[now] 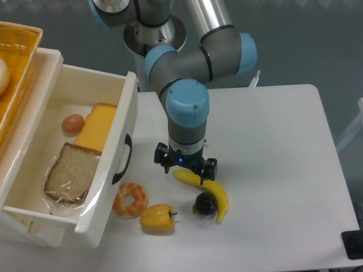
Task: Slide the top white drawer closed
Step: 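Move the gripper away from the drawer and lower it near the banana, then move the gripper toward the open white drawer's front face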
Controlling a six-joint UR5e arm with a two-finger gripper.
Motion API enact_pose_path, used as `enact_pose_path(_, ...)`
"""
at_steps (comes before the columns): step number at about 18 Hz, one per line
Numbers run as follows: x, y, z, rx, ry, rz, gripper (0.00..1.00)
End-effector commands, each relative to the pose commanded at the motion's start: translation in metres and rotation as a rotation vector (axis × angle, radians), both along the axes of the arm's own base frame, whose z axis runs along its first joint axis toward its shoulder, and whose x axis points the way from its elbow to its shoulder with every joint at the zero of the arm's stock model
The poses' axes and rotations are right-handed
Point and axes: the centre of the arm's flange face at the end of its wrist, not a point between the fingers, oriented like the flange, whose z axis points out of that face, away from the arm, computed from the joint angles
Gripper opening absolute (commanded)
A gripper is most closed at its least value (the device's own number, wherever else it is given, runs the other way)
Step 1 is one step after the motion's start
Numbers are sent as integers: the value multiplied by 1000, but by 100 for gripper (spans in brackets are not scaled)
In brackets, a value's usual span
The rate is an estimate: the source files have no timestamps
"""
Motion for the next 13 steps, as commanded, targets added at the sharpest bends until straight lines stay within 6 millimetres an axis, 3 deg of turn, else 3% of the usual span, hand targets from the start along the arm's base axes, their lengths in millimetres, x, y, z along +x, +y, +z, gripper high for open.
enact_pose_path(13,15,15,-15,46,-121,101,100)
